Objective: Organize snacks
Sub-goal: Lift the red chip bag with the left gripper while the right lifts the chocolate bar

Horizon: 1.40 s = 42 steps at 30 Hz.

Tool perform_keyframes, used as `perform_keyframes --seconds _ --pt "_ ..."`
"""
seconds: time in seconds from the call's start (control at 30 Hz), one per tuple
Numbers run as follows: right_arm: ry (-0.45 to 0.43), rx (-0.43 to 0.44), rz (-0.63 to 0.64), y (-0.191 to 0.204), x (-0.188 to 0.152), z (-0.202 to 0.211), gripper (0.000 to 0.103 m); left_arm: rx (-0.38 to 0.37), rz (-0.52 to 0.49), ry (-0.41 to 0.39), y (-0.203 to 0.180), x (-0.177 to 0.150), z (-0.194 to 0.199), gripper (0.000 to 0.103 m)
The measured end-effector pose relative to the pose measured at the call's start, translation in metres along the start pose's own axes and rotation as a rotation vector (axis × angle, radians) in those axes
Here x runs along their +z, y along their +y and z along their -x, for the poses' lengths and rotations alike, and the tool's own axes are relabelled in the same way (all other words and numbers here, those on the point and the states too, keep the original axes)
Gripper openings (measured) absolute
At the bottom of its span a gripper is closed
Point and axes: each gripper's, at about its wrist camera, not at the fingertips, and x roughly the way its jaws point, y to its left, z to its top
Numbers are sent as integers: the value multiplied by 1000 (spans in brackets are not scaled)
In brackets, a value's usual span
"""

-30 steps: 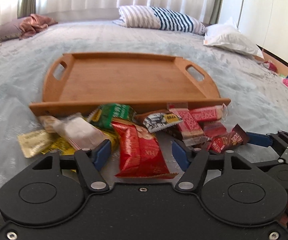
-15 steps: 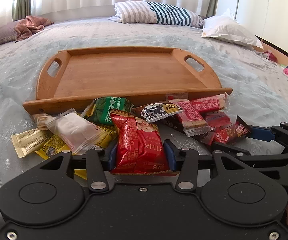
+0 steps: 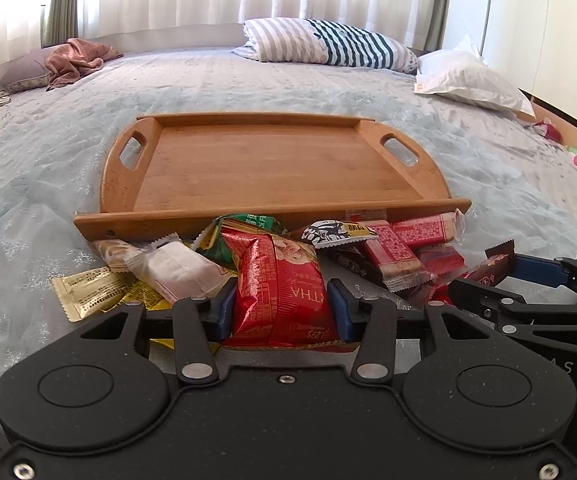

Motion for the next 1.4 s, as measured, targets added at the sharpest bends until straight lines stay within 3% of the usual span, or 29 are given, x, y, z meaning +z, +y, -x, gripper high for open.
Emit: perform_keyframes --seconds 0.63,0.83,1.0,1.27,1.33,1.37,1.4 --pt "-25 -1 -28 -2 -1 5 68 8 21 2 2 -3 2 44" --pt "-39 -22 18 1 5 5 67 5 15 -17 1 0 4 44" --pt "5 10 58 5 -7 -2 88 3 16 11 1 -4 -1 44" --pt "43 15 37 1 -10 -23 92 -15 18 -5 1 1 9 44" --pt "54 30 22 -2 -9 -28 92 -16 16 -17 1 3 14 44" --pt "56 39 16 -3 -9 -28 88 -15 18 -20 1 4 16 44" --pt "55 44 12 -4 -9 -28 77 -14 21 -23 2 5 17 44"
